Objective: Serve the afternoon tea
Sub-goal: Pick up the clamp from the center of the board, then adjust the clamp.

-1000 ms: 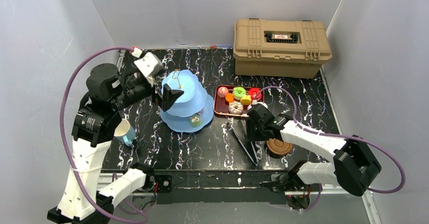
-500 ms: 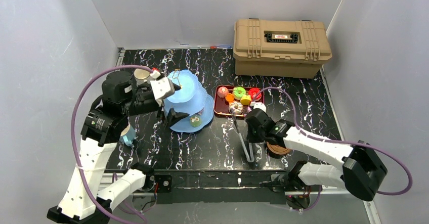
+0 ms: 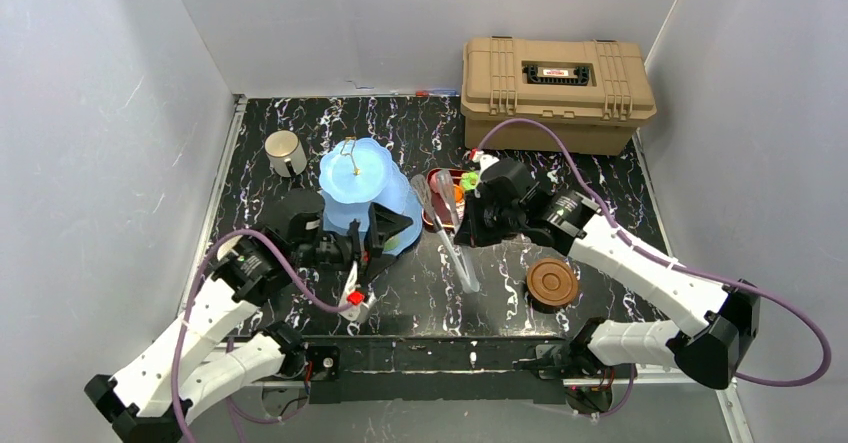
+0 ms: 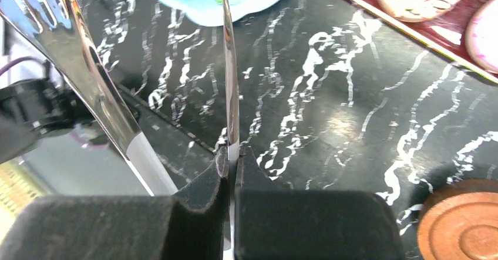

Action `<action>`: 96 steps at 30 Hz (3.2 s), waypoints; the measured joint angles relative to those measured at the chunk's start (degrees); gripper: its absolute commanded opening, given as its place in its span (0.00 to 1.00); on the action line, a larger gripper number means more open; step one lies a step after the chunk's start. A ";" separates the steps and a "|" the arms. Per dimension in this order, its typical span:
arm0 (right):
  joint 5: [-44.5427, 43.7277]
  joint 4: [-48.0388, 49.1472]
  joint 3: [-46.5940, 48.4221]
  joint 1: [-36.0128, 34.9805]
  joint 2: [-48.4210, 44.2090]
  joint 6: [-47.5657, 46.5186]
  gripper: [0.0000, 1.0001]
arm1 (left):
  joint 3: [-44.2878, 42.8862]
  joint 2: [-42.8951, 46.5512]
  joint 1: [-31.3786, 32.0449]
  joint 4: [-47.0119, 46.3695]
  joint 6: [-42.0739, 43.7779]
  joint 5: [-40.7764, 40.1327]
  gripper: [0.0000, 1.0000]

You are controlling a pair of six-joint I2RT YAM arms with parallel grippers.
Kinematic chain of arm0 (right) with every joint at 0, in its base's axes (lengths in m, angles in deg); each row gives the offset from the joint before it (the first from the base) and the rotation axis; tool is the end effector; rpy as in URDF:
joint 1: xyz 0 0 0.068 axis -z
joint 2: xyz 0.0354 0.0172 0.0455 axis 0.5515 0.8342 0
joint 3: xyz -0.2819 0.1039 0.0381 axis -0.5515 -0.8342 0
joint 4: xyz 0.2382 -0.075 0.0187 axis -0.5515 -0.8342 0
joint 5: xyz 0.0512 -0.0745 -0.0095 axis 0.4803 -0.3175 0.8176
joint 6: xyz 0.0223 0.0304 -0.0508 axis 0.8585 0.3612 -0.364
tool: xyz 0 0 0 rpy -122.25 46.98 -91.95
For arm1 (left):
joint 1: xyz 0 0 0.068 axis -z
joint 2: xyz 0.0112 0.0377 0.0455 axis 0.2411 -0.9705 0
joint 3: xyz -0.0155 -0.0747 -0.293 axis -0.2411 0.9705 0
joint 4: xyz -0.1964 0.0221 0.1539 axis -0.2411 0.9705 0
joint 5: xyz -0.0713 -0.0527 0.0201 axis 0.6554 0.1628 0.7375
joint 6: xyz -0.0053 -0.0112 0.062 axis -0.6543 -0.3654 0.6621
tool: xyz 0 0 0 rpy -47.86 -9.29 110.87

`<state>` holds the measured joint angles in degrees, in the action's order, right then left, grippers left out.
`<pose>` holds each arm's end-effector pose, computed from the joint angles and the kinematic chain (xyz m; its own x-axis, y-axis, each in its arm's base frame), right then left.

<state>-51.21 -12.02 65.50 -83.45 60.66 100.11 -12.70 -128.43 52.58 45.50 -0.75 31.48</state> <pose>0.1535 0.1822 0.3434 -0.7799 -0.0770 -0.6212 -0.4005 0.8240 0.4007 0.0812 -0.1073 0.3776 0.9265 0.1971 -0.3205 0.3627 -0.2412 0.9002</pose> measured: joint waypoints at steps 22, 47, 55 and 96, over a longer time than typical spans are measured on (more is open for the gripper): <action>22.34 3.41 6.58 0.46 3.08 12.90 0.01 | 8.98 -6.12 7.32 -34.67 29.57 -2.97 0.75; 36.00 21.77 -2.89 3.76 3.39 28.13 0.01 | 7.34 -4.61 7.54 -29.44 26.12 -3.52 0.00; 37.64 28.33 -9.68 4.61 2.47 31.98 0.01 | 5.18 -7.30 7.58 -25.14 26.36 -2.91 0.00; 39.43 41.81 -20.79 5.81 -0.52 39.28 0.01 | -4.04 -13.42 8.24 -17.59 27.58 -0.48 0.00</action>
<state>-11.78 29.80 44.71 -77.63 60.13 139.38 -16.75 -141.85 60.82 27.90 26.83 31.00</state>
